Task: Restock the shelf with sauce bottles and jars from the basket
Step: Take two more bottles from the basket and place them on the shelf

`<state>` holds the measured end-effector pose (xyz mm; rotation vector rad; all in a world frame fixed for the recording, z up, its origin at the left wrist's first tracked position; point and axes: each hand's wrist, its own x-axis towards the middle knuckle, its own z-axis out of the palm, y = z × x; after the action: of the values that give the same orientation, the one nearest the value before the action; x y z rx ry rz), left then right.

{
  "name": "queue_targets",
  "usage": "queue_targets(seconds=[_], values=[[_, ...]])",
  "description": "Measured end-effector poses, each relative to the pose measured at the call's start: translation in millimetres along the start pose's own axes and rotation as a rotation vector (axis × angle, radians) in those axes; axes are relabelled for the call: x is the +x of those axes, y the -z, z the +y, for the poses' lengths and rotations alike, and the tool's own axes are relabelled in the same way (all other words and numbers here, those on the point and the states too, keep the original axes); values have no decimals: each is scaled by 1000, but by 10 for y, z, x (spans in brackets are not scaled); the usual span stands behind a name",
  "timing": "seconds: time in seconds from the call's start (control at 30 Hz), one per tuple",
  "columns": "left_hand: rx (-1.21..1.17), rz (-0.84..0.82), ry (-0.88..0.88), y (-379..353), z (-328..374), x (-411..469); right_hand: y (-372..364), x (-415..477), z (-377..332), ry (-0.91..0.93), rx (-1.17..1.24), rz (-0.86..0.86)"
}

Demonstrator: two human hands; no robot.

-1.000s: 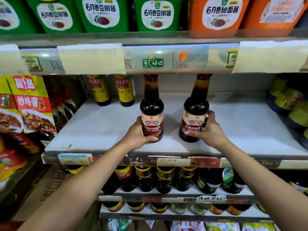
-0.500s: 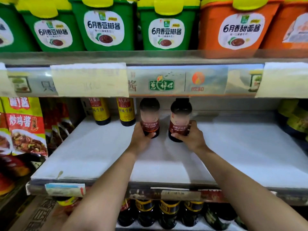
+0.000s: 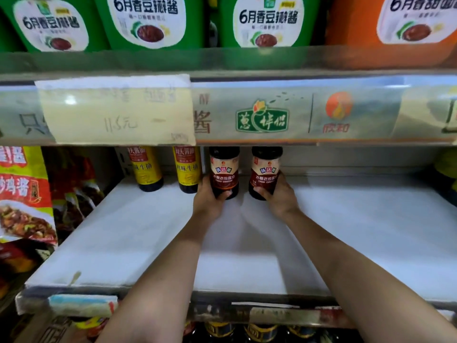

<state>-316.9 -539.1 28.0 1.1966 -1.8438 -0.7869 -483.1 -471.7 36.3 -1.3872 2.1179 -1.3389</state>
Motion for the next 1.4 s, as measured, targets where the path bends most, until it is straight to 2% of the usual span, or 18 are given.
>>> queue_targets(seconds=[0.37,1.2,1.4], values=[[57,56,140,-108,-8,84,-33,41,7,-52,0,30],[149,49,132,-145,-21,121,-90,90,69,-63,21,140],[18,-42,117,-77,-16,77,-26,13,62,-51,102,90]])
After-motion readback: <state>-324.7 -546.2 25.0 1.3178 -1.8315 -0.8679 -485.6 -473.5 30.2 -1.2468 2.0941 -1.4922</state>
